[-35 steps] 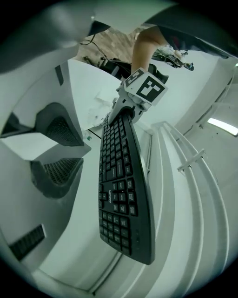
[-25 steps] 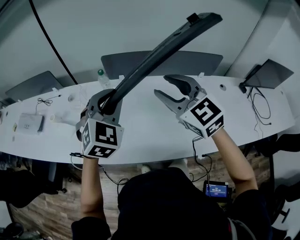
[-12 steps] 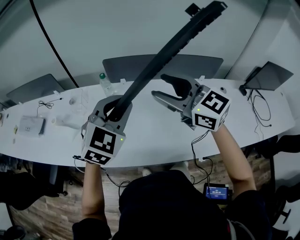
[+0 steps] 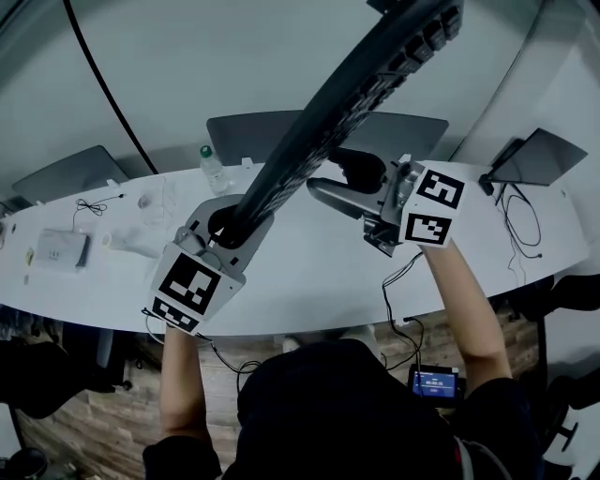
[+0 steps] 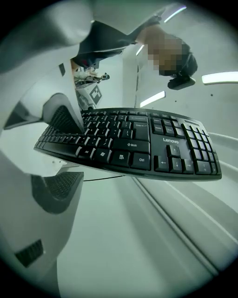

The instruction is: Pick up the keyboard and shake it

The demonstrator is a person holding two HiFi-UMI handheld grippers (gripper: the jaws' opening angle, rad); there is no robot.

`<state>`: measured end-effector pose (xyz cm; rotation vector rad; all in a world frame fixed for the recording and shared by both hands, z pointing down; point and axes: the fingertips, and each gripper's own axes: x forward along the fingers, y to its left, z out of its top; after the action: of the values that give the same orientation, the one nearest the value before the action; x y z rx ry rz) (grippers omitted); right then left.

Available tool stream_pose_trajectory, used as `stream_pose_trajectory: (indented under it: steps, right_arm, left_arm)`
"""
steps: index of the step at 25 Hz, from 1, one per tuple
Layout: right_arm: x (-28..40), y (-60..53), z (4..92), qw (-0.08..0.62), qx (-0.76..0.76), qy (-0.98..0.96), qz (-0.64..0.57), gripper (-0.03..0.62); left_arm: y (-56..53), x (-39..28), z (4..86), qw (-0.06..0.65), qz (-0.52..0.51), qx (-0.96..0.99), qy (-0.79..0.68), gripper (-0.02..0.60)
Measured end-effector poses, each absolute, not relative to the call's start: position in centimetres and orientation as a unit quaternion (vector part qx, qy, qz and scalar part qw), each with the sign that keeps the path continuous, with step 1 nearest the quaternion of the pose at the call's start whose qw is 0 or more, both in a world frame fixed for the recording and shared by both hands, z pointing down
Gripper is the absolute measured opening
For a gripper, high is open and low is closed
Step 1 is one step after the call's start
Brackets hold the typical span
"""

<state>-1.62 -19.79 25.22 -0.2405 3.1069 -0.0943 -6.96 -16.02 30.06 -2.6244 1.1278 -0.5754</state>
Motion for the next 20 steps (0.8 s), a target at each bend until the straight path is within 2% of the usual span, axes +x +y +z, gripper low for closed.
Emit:
stream_pose_trajectory:
  steps: [14, 20]
  right_arm:
    - [-2.1, -17.0, 23.3, 0.064, 0.085, 0.993, -0.053, 0.245]
    - [-1.9, -16.2, 23.0, 0.082, 0.131, 0.986, -0.066, 0.244]
  left_arm:
    - [-14.6, -5.0, 29.4, 0.110, -0.171, -0.928, 0.313, 0.095]
    - [-13.9, -3.9, 29.0, 0.078, -0.135, -0.952, 0.264, 0.095]
